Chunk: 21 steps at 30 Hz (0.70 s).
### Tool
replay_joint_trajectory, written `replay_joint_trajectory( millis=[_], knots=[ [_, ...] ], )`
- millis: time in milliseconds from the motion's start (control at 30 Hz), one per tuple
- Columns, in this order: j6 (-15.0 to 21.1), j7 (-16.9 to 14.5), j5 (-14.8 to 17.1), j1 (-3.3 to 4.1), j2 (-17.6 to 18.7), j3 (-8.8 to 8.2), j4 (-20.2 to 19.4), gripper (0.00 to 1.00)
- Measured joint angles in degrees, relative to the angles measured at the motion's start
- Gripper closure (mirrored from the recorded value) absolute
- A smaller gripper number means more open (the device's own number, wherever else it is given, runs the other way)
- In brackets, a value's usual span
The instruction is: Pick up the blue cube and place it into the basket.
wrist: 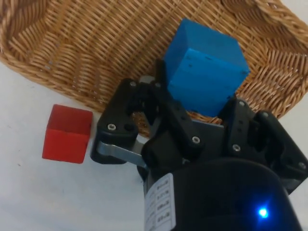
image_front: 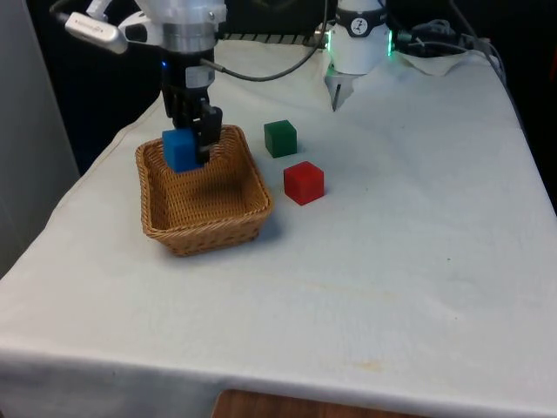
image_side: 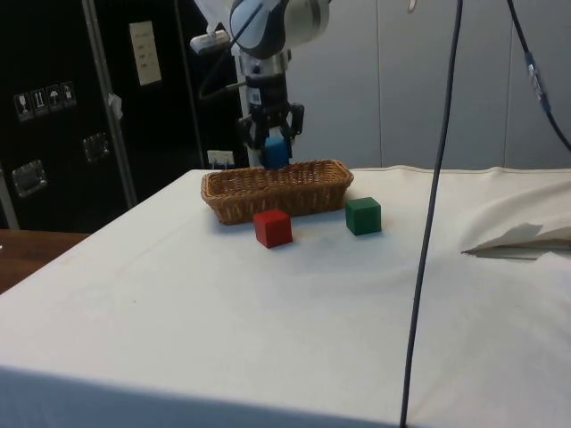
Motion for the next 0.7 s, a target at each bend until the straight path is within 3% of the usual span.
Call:
replay_joint_trajectory(
  millis=[700],
  knots=[
    [0.3, -0.3, 2.1, 0.00, 6.0, 0.00, 2.8, 0.95]
  ],
)
